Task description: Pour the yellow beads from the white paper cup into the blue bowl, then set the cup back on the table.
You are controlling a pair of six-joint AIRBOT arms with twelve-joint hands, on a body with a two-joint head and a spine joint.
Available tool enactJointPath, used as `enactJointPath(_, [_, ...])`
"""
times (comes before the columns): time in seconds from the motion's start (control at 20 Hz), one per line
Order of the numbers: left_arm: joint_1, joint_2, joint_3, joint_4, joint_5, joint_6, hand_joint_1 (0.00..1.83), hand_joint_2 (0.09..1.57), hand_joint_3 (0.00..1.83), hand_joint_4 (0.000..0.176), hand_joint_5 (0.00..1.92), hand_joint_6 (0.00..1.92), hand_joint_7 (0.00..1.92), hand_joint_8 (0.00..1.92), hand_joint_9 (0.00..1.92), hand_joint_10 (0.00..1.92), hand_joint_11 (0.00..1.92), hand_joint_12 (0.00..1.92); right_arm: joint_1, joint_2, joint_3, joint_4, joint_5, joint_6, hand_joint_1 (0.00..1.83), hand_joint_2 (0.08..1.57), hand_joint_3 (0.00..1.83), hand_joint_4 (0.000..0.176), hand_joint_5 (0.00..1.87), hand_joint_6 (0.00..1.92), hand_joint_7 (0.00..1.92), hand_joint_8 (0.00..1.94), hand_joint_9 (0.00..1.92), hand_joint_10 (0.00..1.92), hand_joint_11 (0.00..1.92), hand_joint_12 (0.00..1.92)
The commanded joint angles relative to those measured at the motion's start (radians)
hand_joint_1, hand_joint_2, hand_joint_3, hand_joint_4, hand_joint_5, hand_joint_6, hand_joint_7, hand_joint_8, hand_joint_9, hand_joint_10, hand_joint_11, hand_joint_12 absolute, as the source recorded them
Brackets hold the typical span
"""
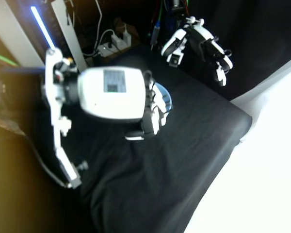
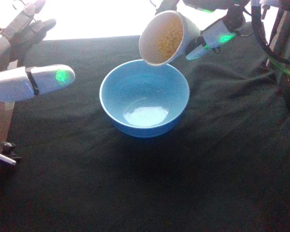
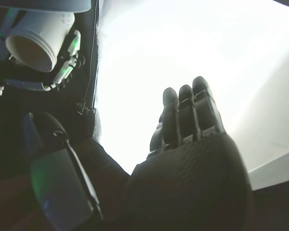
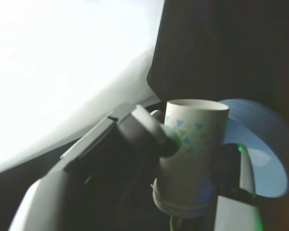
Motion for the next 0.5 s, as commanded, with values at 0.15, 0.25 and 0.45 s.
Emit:
enactJointPath(0.15, [-0.007,0.0,0.006,-0.007,-0.115,-0.013,0.75,0.7,0.0,0.019,0.02,0.0,0.31,0.0,0.22,0.0,0.21,0.01,0.022,0.001,-0.016,-0.034,0.016,-0.002,1.26,1.08,0.0,0.0,1.02,0.88,1.08,1.0,1.29,1.37,1.29,1.67])
enactJointPath(0.25, [-0.007,0.0,0.006,-0.007,-0.116,-0.013,0.74,0.69,0.0,0.032,0.02,0.0,0.31,0.0,0.22,0.01,0.2,0.01,0.023,0.001,-0.023,-0.057,0.002,-0.002,1.28,1.09,0.0,0.0,0.97,0.78,1.11,1.0,1.23,0.79,1.1,1.37])
enactJointPath(0.45, [-0.007,-0.001,0.006,-0.006,-0.115,-0.014,0.75,0.69,0.0,0.033,0.02,0.0,0.31,0.0,0.22,0.0,0.19,0.0,0.023,0.001,-0.031,-0.105,-0.028,-0.002,1.2,1.11,0.01,0.0,0.98,0.92,1.08,1.22,1.2,1.27,1.15,1.57])
